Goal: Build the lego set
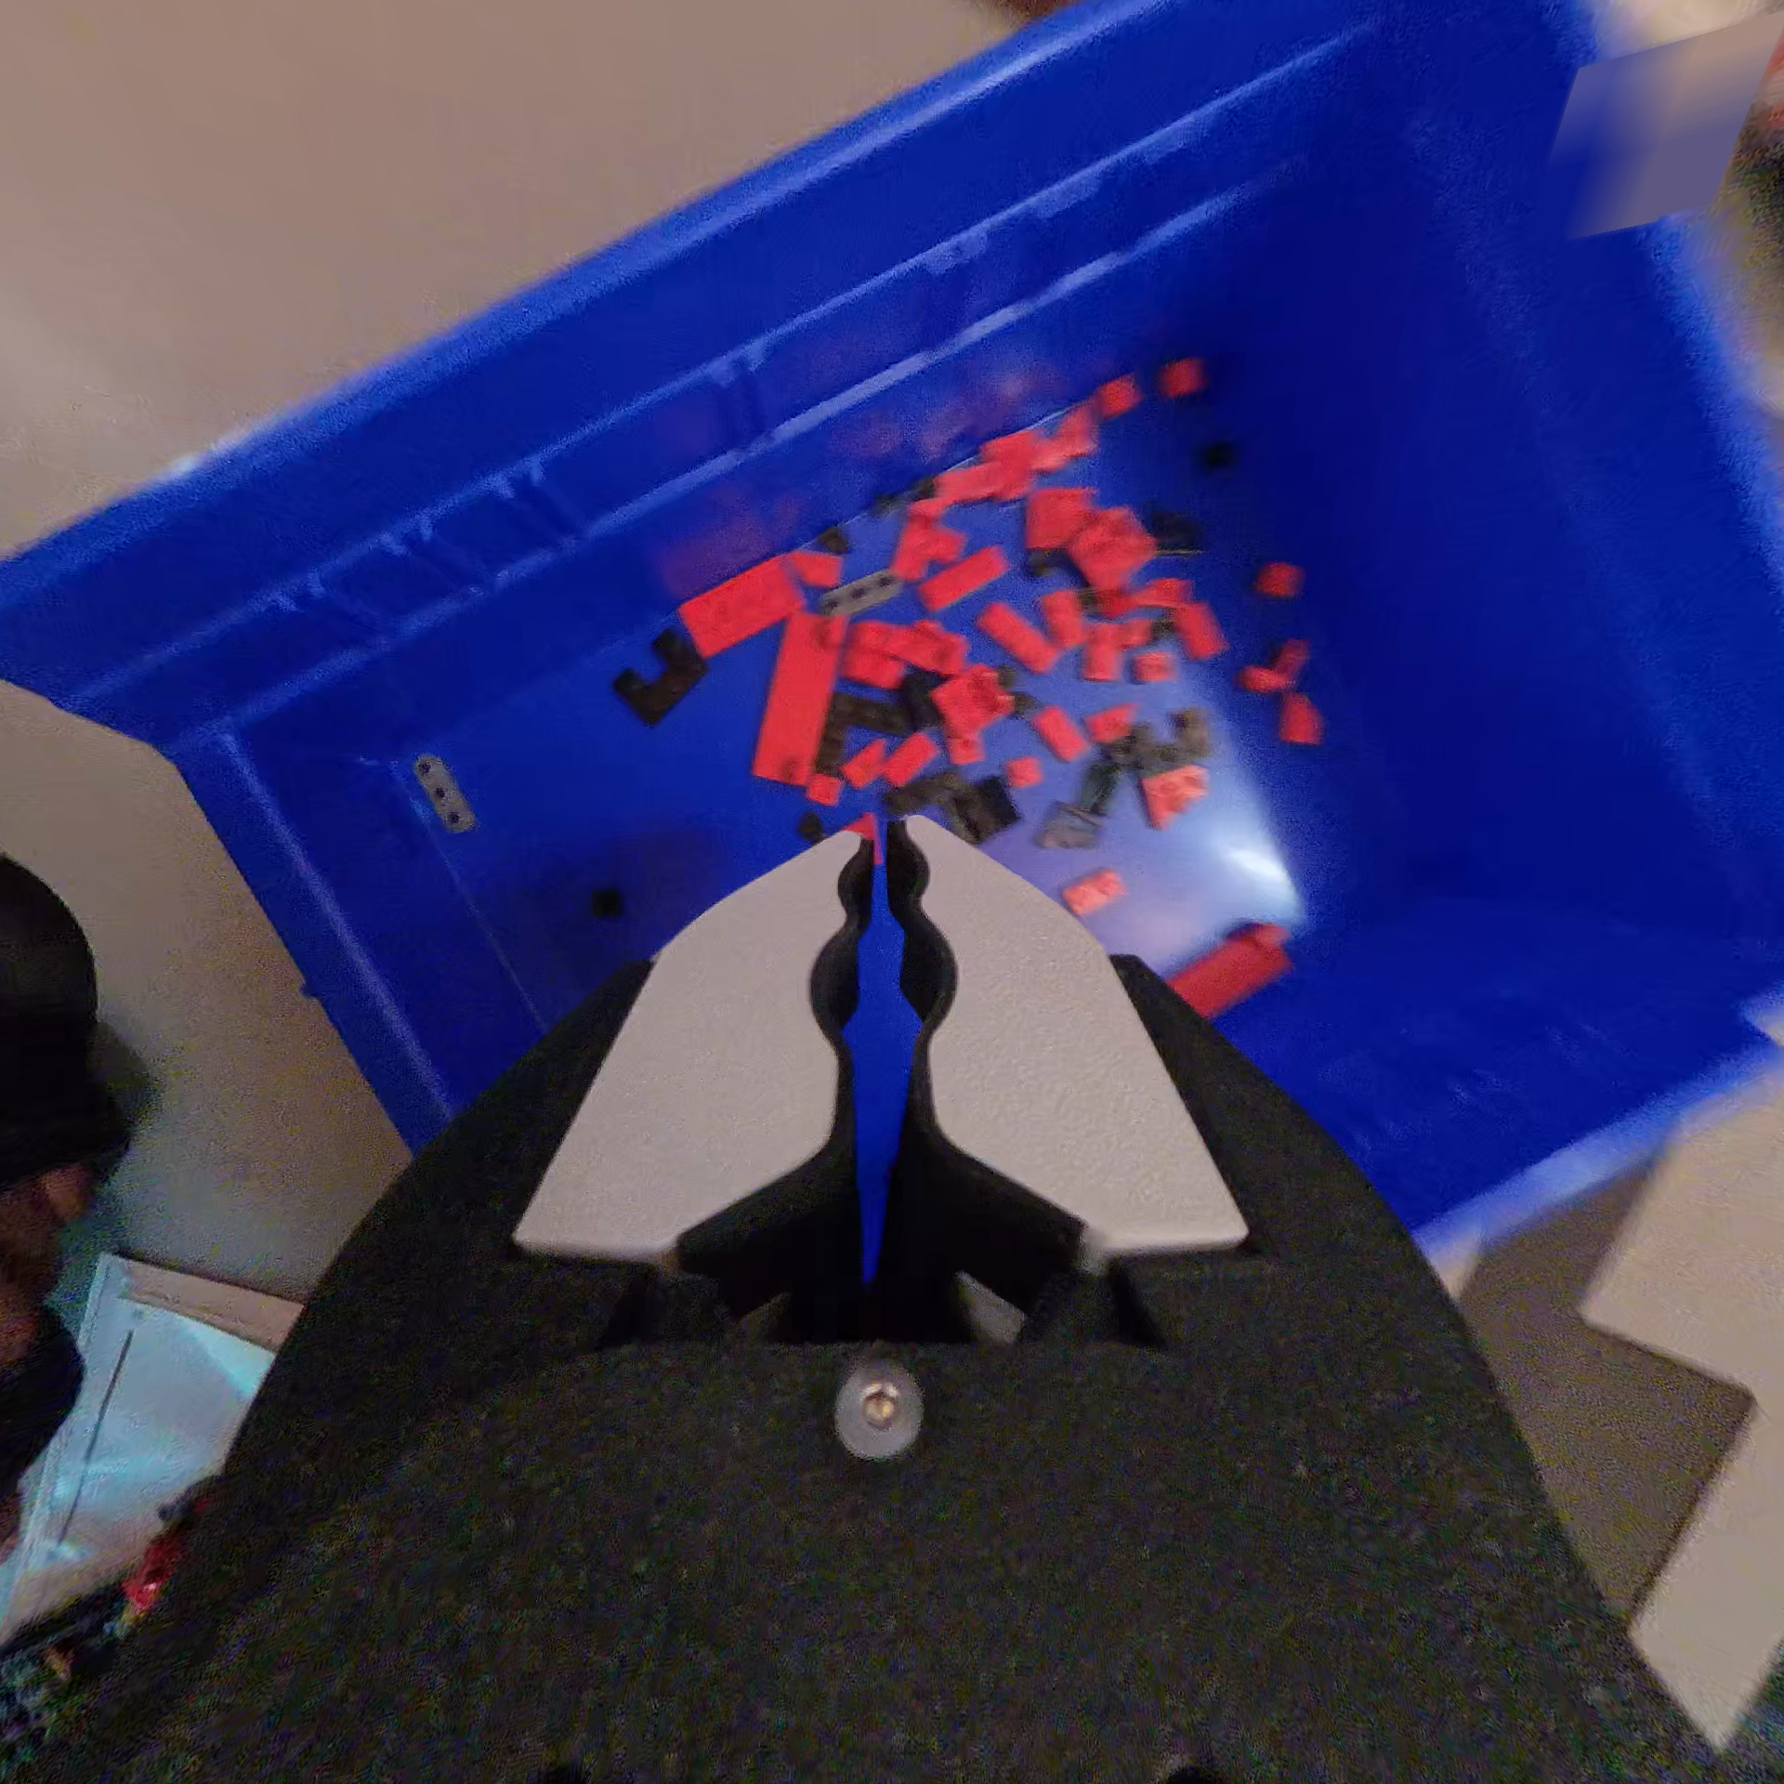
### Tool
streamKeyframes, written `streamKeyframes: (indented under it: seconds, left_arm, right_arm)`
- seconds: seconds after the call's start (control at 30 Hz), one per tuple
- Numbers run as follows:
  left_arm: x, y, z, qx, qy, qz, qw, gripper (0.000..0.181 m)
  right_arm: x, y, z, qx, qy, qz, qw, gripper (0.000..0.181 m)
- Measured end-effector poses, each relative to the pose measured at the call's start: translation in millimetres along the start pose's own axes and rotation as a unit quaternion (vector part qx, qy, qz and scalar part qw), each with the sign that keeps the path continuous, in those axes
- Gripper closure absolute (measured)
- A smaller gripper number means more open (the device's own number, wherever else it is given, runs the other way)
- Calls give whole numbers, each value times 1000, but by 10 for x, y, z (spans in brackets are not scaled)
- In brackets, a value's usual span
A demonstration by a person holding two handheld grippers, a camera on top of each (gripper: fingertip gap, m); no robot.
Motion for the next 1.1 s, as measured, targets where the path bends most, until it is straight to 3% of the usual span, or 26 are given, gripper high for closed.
streamKeyframes:
  seconds: [0.13, 0.3, 0.53, 0.63, 0.77, 0.93, 1.0, 1.1]
  left_arm:
    - [5, 5, -3, 0, -1, 5, 1000, 179]
    - [7, 13, -11, 3, -4, 4, 1000, 179]
    - [26, 32, -30, 7, -9, 9, 1000, 178]
    - [25, 36, -45, 15, -14, -2, 1000, 178]
    - [30, 50, -60, 21, -20, -15, 999, 178]
    - [141, 76, -3, 16, -54, -17, 998, 178]
    - [172, 63, 26, 3, -59, -9, 998, 178]
    - [185, 47, 45, -11, -56, 1, 998, 178]
  right_arm:
    - [-187, 106, 557, -33, 96, -8, 995, 168]
    - [-97, 530, 1119, -24, 170, -18, 985, 157]
    - [433, 1462, 1540, -6, 152, -126, 980, 145]
    - [553, 1444, 1561, -40, 119, -108, 986, 146]
    - [436, 810, 1341, -101, 80, 32, 991, 156]
    - [136, 261, 462, -6, 43, 237, 970, 161]
    - [51, 183, 92, 40, 2, 256, 966, 161]
    - [-83, 126, -300, 92, -59, 208, 972, 163]
Point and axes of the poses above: each gripper's, where its closed fingertips meet, z back along the fingers, y out of its underside, x = y × z across the jaws, the point moved 5 cm from there along z, back along the fingers, and after that the axes turned 9 degrees about y, right-handed, at the moved point
